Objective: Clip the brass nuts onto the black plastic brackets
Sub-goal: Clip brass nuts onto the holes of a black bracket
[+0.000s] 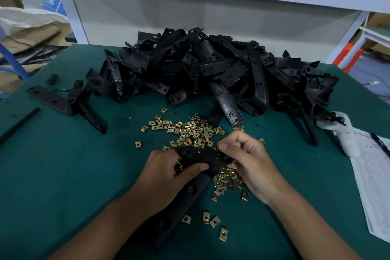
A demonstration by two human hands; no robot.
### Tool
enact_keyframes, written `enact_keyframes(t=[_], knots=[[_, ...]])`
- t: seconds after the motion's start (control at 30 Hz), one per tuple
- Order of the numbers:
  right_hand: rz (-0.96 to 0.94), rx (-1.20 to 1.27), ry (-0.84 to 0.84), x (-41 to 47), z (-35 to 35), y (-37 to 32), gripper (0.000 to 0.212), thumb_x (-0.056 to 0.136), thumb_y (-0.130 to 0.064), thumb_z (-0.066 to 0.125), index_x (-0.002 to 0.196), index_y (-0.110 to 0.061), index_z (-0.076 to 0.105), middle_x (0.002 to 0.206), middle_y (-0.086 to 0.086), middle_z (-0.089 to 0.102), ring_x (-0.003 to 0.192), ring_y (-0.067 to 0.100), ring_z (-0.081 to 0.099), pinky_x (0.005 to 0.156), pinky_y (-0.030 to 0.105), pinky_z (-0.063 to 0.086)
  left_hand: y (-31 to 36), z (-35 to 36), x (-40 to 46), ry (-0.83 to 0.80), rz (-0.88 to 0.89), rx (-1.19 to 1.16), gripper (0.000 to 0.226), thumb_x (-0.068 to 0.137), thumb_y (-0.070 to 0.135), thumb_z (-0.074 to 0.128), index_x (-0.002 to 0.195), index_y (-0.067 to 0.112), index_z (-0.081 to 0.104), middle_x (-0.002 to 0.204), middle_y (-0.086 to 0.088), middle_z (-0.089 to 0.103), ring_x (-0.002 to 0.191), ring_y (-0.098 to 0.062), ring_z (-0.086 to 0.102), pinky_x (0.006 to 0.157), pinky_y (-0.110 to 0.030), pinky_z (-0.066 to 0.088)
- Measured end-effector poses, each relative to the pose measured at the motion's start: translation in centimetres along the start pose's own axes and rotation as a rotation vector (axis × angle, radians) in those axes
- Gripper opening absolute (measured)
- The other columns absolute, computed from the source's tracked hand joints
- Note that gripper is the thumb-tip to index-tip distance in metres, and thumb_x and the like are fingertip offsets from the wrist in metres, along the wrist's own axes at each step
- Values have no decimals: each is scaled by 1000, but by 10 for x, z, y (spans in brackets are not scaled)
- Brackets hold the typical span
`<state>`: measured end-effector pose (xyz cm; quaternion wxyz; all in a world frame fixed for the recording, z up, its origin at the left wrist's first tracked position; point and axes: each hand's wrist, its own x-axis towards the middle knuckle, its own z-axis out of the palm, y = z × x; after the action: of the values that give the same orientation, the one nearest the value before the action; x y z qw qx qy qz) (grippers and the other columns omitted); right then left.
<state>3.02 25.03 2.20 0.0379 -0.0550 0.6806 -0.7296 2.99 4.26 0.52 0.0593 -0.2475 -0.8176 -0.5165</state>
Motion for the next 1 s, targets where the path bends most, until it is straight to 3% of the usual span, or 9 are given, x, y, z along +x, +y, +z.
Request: enact_keyframes(t=[0.1, 0.17, 0.23, 0.33, 0.47, 0.63, 0.77, 0.9, 1.0], knots=[[-7, 25, -17, -1, 1, 0, 14, 80, -37, 72, 76, -24, 71, 76, 8, 57, 60, 9, 43, 56, 20, 36, -2, -1, 0, 11, -4, 10, 18, 91, 36, 73, 107, 46, 73, 78, 40, 66, 70, 22, 59, 57, 3, 37], [-8, 48, -21, -1, 2, 1, 11, 81, -33, 74, 79, -23, 71, 75, 6, 60, 61, 10, 49, 57, 19, 40, 0, -1, -1, -4, 18, 25, 20, 91, 39, 71, 110, 45, 74, 82, 41, 66, 73, 20, 61, 59, 3, 37], [2, 83, -7, 0, 2, 0, 6, 84, -26, 74, 80, -23, 71, 73, 6, 60, 63, 10, 56, 58, 19, 46, 3, -2, -1, -33, 28, 32, 21, 90, 49, 67, 108, 59, 69, 86, 37, 69, 73, 13, 64, 57, -3, 41], [6, 74, 31, 0, -1, -2, 11, 87, -23, 73, 76, -23, 71, 72, 14, 45, 61, 10, 49, 59, 19, 46, 3, -1, 0, -39, 28, 39, 22, 89, 58, 61, 106, 72, 60, 90, 32, 71, 77, 3, 68, 59, -14, 48], [1, 38, 6, 0, 1, -1, 11, 82, -29, 76, 73, -27, 70, 64, -1, 58, 60, 11, 48, 58, 21, 40, 4, -2, 0, -14, 45, -6, 25, 91, 46, 66, 104, 67, 65, 86, 42, 66, 75, 20, 62, 60, 2, 39], [-5, 11, 6, 0, 0, 0, 11, 76, -38, 76, 74, -29, 70, 67, -5, 63, 66, 14, 53, 64, 30, 40, 2, -1, 0, -12, 40, -13, 26, 90, 52, 63, 107, 72, 60, 93, 38, 69, 80, 12, 67, 61, -3, 45], [-17, -18, 14, -1, 0, 0, 12, 77, -39, 75, 75, -29, 70, 65, -8, 61, 67, 12, 54, 65, 30, 42, 1, 0, 0, -19, 39, 8, 24, 90, 55, 62, 108, 70, 62, 96, 37, 70, 83, 10, 68, 64, -5, 46], [-11, -43, 19, 0, 0, 1, 11, 78, -39, 76, 76, -29, 70, 67, -9, 63, 77, 22, 57, 77, 45, 43, -1, 0, 0, -12, 33, 13, 20, 90, 54, 63, 105, 67, 64, 94, 34, 71, 80, 9, 68, 61, -5, 44], [-18, -51, 5, 0, -1, 1, 11, 78, -40, 75, 76, -30, 70, 65, -12, 62, 71, 14, 57, 70, 32, 45, -1, 0, 0, -5, 34, 7, 21, 90, 53, 63, 105, 68, 64, 96, 36, 70, 84, 11, 67, 64, -4, 46]])
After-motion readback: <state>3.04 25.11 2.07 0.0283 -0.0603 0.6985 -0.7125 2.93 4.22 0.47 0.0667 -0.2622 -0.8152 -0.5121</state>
